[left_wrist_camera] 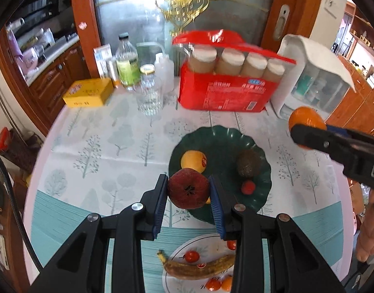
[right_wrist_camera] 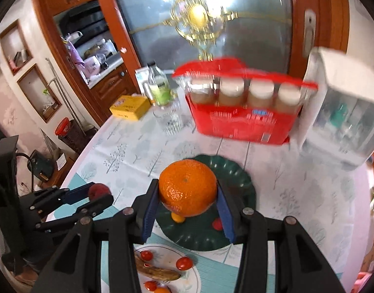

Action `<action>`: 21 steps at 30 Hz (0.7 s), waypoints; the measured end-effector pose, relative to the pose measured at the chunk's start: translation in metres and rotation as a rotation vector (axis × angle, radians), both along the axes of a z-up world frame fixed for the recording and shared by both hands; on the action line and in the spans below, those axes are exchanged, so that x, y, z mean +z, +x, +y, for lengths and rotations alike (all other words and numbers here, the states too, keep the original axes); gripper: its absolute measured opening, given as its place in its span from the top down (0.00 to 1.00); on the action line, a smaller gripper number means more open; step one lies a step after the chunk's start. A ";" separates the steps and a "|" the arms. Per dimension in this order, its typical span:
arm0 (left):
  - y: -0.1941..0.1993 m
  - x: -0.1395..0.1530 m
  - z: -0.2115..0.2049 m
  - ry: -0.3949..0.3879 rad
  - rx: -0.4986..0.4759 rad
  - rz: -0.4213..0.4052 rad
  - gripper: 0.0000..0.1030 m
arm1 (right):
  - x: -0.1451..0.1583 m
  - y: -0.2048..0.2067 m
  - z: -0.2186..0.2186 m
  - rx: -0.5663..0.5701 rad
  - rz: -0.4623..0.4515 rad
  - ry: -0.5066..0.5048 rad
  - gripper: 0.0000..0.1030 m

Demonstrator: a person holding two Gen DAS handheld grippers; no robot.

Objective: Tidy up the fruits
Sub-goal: 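Carry the apple and orange to the green plate and open both tools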

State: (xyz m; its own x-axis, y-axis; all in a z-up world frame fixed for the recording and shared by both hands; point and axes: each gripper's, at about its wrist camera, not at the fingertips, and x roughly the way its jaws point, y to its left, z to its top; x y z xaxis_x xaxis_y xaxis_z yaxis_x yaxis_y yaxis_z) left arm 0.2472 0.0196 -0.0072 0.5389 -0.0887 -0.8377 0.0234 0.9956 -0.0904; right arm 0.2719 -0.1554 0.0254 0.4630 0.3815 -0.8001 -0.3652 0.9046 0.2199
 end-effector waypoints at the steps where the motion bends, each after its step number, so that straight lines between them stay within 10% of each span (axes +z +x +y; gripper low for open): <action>1: 0.005 -0.009 0.000 -0.007 -0.002 0.013 0.69 | -0.011 0.005 -0.001 0.002 0.032 0.011 0.56; 21: 0.061 -0.127 -0.017 0.002 -0.061 0.189 0.68 | -0.142 0.030 0.017 0.037 0.226 -0.084 0.56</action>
State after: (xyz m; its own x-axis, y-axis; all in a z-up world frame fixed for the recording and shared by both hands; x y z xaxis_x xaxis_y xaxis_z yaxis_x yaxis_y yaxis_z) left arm 0.3080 0.0028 -0.1343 0.3657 -0.1146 -0.9237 0.0661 0.9931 -0.0970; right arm 0.3024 -0.1381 -0.1170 0.2553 0.3228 -0.9114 -0.3485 0.9100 0.2247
